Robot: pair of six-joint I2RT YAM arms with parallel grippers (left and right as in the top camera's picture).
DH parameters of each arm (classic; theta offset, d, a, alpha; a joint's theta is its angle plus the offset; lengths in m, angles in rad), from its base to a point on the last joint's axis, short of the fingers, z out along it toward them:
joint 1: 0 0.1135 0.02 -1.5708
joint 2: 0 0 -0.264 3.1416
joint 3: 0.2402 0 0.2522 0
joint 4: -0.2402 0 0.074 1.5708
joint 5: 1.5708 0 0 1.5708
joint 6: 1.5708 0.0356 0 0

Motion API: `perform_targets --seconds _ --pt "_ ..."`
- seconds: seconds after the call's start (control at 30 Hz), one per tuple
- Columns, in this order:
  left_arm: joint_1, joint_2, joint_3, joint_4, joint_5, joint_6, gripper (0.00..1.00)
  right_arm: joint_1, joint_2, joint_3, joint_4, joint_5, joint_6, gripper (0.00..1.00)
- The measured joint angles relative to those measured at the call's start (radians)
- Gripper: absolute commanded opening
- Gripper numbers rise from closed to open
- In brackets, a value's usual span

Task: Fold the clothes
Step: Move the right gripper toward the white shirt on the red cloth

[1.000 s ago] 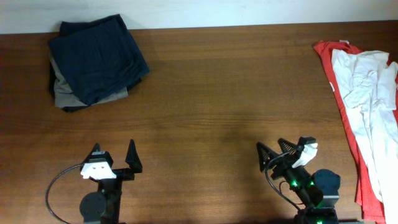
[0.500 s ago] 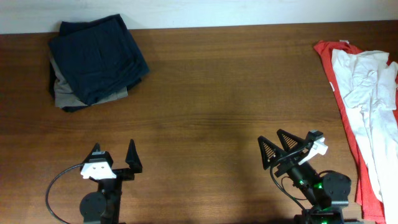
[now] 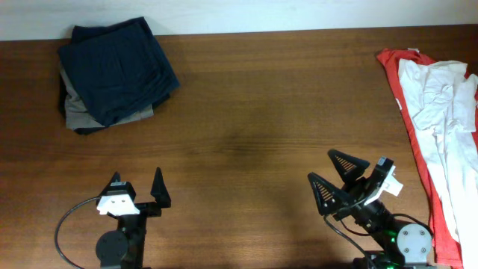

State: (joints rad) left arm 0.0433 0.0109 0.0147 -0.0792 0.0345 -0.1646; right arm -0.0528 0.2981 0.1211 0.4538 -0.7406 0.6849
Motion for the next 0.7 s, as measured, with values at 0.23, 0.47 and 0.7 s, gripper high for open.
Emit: perform_targets --seconds 0.23,0.47,0.7 --pt "0.0 0.0 0.0 0.0 0.0 0.0 0.99 -0.131 0.004 0.188 -0.263 0.146 -0.114 0.99" --pt "0.0 0.0 0.0 0.0 0.0 0.0 0.99 -0.443 0.222 0.565 -0.607 0.144 -0.225 0.99" --pt "0.0 -0.001 0.0 0.0 0.0 0.0 0.99 -0.555 0.486 0.925 -0.639 -0.198 -0.234 0.99"
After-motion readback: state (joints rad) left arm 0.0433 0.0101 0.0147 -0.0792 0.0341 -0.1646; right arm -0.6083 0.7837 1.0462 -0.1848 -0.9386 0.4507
